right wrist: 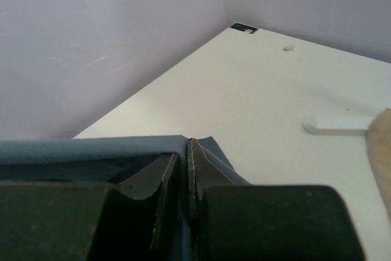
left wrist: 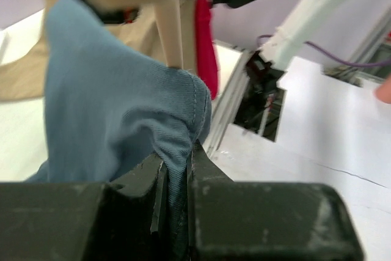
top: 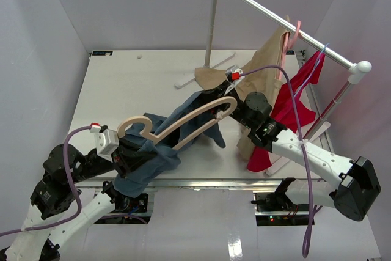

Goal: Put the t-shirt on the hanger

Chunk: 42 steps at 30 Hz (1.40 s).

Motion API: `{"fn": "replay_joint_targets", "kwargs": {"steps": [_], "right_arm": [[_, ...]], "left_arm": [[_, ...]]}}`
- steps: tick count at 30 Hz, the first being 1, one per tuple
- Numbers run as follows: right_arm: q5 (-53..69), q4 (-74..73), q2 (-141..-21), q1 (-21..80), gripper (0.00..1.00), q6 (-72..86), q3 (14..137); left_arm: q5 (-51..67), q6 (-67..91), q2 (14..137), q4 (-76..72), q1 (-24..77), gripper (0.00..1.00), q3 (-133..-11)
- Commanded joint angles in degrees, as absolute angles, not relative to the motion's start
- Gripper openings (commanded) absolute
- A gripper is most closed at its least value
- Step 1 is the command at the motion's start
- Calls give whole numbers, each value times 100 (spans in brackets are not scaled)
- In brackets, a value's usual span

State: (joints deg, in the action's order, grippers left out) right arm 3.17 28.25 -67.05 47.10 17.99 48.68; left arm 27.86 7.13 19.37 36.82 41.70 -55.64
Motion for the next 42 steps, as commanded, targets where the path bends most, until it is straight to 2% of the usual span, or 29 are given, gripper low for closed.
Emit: {"fn": "replay_joint_targets", "kwargs": {"steps": [1,3,6,12,17,20,23,26,30,34,37,42], "right_arm": [[1392,2475,-6931,4730,26,1833,4837],[1548,2431,-6889,4755,37,1783,4754],[1733,2353,-6721,4755,44,1750,4611],[1476,1888,-6050,4764,47,1705,4578],[1258,1516,-5517,4764,57,1705,4606],[1227,1525,-5118,4766,56,1718,4457],[1280,1712,-4660,4772,50,1739,4204],[1965,2014,-4280,4766,44,1798,3869],[3193,2676,-4238,4788,51,2104,3523],[3327,2894,-4344,5122,55,2184,3407],[3116,2695,-4606,5645,54,1948,3616],[2571,2719,-4982,6566,39,1612,3678]], "left_arm": [[3868,998,1845,2483,4175,0,-5377],[4084,1070,1839,2289,4175,0,-5241],[4196,1193,1712,1899,4171,0,-5130],[4335,1328,1779,1795,4175,0,-5215],[4342,1379,1819,1671,4175,0,-5247],[4331,1396,1851,1661,4175,0,-5270],[4267,1439,1887,1611,4175,0,-5241],[4305,1448,1932,1560,4175,0,-5230],[4389,1449,1909,1403,4175,0,-5197],[4355,1456,1955,1410,4175,0,-5147],[4325,1424,1994,1390,4175,0,-5073],[4184,1371,2022,1391,4175,0,-5013]]}}
